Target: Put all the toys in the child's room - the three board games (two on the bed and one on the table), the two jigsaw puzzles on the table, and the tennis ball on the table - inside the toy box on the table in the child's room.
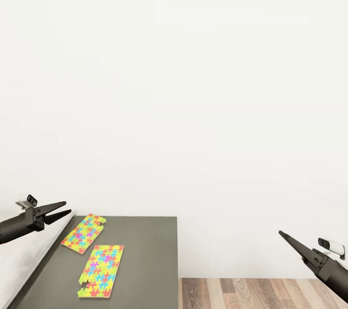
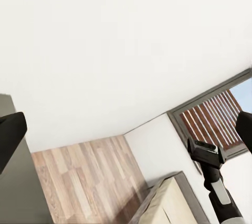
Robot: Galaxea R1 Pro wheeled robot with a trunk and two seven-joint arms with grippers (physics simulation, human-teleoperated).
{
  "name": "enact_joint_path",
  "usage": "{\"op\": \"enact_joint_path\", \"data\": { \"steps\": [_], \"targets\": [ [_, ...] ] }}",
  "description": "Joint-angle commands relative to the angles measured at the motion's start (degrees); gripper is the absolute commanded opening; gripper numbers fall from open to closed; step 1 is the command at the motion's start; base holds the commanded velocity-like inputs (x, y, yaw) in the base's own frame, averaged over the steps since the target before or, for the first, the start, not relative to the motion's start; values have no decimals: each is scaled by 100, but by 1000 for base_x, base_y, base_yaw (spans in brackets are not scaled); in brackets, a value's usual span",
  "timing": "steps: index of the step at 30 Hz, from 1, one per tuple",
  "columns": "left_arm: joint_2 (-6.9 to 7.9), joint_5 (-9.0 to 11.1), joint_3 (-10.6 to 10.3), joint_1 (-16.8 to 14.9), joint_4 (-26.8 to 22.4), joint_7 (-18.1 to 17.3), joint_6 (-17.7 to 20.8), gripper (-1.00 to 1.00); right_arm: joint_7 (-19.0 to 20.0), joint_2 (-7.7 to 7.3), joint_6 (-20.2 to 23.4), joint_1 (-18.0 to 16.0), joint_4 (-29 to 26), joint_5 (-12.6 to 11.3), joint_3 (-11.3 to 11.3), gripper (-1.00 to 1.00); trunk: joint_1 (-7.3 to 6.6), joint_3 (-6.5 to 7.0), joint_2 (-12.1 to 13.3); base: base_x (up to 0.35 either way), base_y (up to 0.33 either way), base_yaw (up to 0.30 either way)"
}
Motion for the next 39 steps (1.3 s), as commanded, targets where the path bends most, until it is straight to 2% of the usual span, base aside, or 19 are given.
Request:
{"op": "enact_joint_path", "data": {
  "steps": [1,13,20,23,26,28,30,36,37,39],
  "targets": [
    [1,-3,1,-1,0,-22,61,100,10,2,49,-3,0,-10,-2,100,4,-1,-4,133,-30,-40],
    [-4,-25,1,-1,15,28,63,100,-42,23,33,-4,1,2,6,100,4,1,-4,130,26,-10],
    [-8,-56,1,-1,24,59,63,100,-460,34,31,-4,2,-11,37,100,4,1,-4,39,12,0],
    [-8,-159,4,-1,26,140,63,100,-574,31,42,-4,3,-17,47,100,4,1,-4,7,2,0],
    [-10,-379,6,-1,26,375,71,100,-633,38,45,-4,0,-9,49,100,4,1,-4,3,1,0],
    [-84,-552,-39,-3,27,720,78,100,-659,11,48,-4,2,-9,56,100,4,1,-4,0,0,0],
    [-163,-609,-67,-9,27,997,79,100,-671,0,50,-4,2,-8,57,100,4,1,-4,0,0,0],
    [-262,-646,-93,-37,27,1696,86,100,-728,8,46,-4,3,2,52,100,4,1,-4,0,0,0],
    [-291,-647,-97,-51,27,1953,87,100,-805,12,45,-4,3,5,53,100,4,1,-4,0,0,0],
    [-327,-646,-100,-65,27,2214,88,100,-916,14,45,-4,3,3,55,100,4,1,-4,0,0,0]
  ]
}}
